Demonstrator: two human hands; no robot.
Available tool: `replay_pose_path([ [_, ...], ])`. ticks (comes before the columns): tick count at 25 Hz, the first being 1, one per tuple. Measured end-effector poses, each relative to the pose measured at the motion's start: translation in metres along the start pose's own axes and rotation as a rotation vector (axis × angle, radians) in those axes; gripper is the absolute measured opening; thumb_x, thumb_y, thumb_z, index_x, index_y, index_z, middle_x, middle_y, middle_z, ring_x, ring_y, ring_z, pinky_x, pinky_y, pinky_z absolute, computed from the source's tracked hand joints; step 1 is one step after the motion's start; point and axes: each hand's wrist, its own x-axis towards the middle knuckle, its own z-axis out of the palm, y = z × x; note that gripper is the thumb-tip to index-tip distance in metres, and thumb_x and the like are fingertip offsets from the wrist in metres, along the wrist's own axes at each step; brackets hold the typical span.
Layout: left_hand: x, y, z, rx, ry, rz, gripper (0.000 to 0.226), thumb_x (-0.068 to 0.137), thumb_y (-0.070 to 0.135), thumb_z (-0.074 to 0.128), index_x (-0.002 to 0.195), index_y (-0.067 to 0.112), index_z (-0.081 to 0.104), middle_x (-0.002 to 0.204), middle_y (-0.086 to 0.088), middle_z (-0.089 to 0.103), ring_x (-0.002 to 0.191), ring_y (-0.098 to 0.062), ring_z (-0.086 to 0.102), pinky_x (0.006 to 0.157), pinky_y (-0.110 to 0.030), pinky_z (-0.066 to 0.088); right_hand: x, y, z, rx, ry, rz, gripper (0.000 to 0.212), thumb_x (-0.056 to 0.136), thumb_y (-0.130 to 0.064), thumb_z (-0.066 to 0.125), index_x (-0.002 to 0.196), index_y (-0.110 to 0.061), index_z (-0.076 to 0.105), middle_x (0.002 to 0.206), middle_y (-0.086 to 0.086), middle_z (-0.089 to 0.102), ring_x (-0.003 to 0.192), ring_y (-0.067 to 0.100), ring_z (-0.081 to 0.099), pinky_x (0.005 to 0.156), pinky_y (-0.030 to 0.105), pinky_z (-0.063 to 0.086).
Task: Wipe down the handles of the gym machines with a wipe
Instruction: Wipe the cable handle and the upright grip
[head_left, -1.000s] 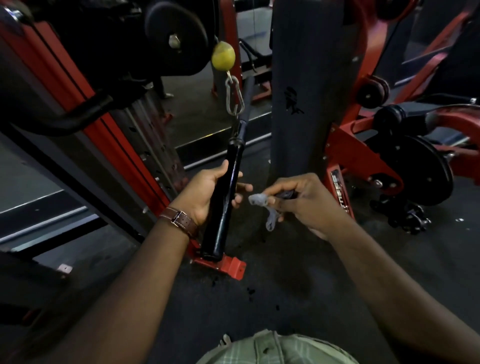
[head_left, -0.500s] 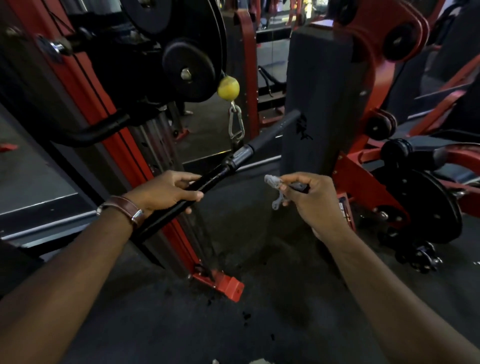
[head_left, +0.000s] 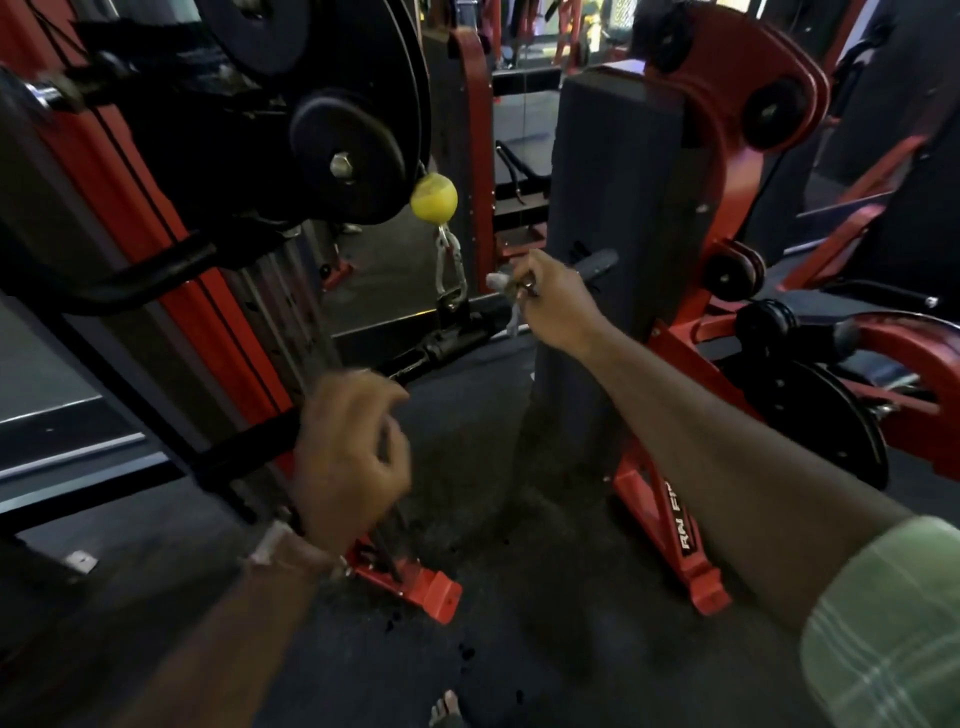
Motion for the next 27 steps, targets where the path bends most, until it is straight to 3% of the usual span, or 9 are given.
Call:
replay_pose_path([
  [2, -0.03, 0.032, 0.043, -0.345, -0.132, -0.089, 0.023, 0.074, 0.005, 0.073, 0.095, 0.012, 0.068, 0.091, -0.001, 0.066, 0.084, -0.018, 0.063, 0.079, -0.039, 0.053, 0.019, 0.003, 0.011, -0.123, -0.051, 0.041, 0.013, 0.095, -0.005, 0.055, 0.093, -0.018, 0.052, 0.088, -0.005, 0.055, 0.074, 0.01, 0.057, 0.059, 0.02, 0.045],
  [5, -0.016, 0.043, 0.092, -1.051, -0.238, -0.897, 0.054, 0.07, 0.01, 0.087, 0.114, 0.027, 0.06, 0.107, -0.007, 0.072, 0.084, -0.014, 0.068, 0.073, -0.035, 0.056, 0.017, 0.01, 0.038, -0.151, 0.009, 0.08, 0.017, 0.088, 0.001, 0.055, 0.094, -0.015, 0.051, 0.085, 0.003, 0.06, 0.076, 0.02, 0.061, 0.06, 0.027, 0.048],
  [7, 0.011, 0.032, 0.112, -1.399, -0.127, -1.142, 0.054, 0.072, 0.011, 0.084, 0.118, 0.027, 0.059, 0.116, -0.01, 0.07, 0.101, -0.026, 0.067, 0.077, -0.037, 0.056, 0.002, 0.013, 0.052, -0.086, 0.069, 0.058, 0.018, 0.084, 0.005, 0.057, 0.095, -0.01, 0.053, 0.084, 0.009, 0.065, 0.077, 0.028, 0.063, 0.066, 0.043, 0.053],
  [10, 0.051, 0.029, 0.117, -1.601, -0.066, -1.065, 0.028, 0.085, 0.023, 0.068, 0.112, 0.023, 0.066, 0.11, 0.001, 0.073, 0.107, -0.02, 0.066, 0.091, -0.036, 0.053, -0.018, 0.012, 0.061, 0.027, 0.105, 0.039, 0.022, 0.082, 0.008, 0.058, 0.093, -0.01, 0.055, 0.081, 0.003, 0.064, 0.074, 0.018, 0.062, 0.064, 0.038, 0.052],
  [15, 0.061, 0.028, 0.117, -1.588, 0.034, -1.113, 0.048, 0.089, 0.026, 0.058, 0.133, 0.008, 0.058, 0.112, 0.002, 0.072, 0.106, -0.013, 0.065, 0.09, -0.029, 0.051, -0.044, 0.004, 0.083, 0.006, 0.294, -0.071, 0.012, 0.084, -0.001, 0.065, 0.091, -0.011, 0.066, 0.095, -0.004, 0.058, 0.081, 0.001, 0.054, 0.072, 0.01, 0.042],
  [18, 0.056, 0.028, 0.117, -1.57, -0.006, -1.103, 0.027, 0.098, 0.016, 0.051, 0.122, 0.009, 0.062, 0.11, -0.001, 0.074, 0.105, -0.014, 0.068, 0.087, -0.026, 0.057, -0.047, 0.026, 0.078, -0.028, 0.414, -0.008, 0.008, 0.09, -0.012, 0.065, 0.096, -0.013, 0.07, 0.098, -0.012, 0.055, 0.082, -0.004, 0.051, 0.074, 0.012, 0.046],
  [21, 0.054, 0.031, 0.112, -1.654, -0.021, -1.098, 0.03, 0.097, 0.016, 0.05, 0.125, 0.01, 0.059, 0.114, -0.003, 0.073, 0.108, -0.017, 0.068, 0.085, -0.026, 0.058, -0.052, 0.03, 0.071, -0.017, 0.521, 0.171, 0.006, 0.095, -0.017, 0.063, 0.093, -0.018, 0.07, 0.093, -0.011, 0.055, 0.078, -0.002, 0.053, 0.072, 0.02, 0.049],
  [25, 0.05, 0.031, 0.107, -1.709, 0.027, -1.137, 0.061, 0.083, 0.025, 0.062, 0.141, 0.012, 0.052, 0.125, -0.005, 0.069, 0.116, -0.017, 0.065, 0.099, -0.031, 0.052, -0.074, -0.005, 0.097, -0.003, 0.421, -0.151, 0.012, 0.092, -0.014, 0.06, 0.098, -0.011, 0.071, 0.095, 0.0, 0.058, 0.083, 0.005, 0.055, 0.072, 0.016, 0.047],
  [27, 0.049, 0.034, 0.106, -1.702, 0.022, -1.132, 0.06, 0.086, 0.026, 0.06, 0.143, 0.012, 0.051, 0.13, -0.006, 0.066, 0.112, -0.015, 0.067, 0.097, -0.032, 0.054, -0.069, 0.01, 0.081, -0.035, 0.504, -0.11, 0.008, 0.091, -0.01, 0.063, 0.094, -0.014, 0.07, 0.092, -0.007, 0.056, 0.081, -0.003, 0.051, 0.075, 0.013, 0.047],
])
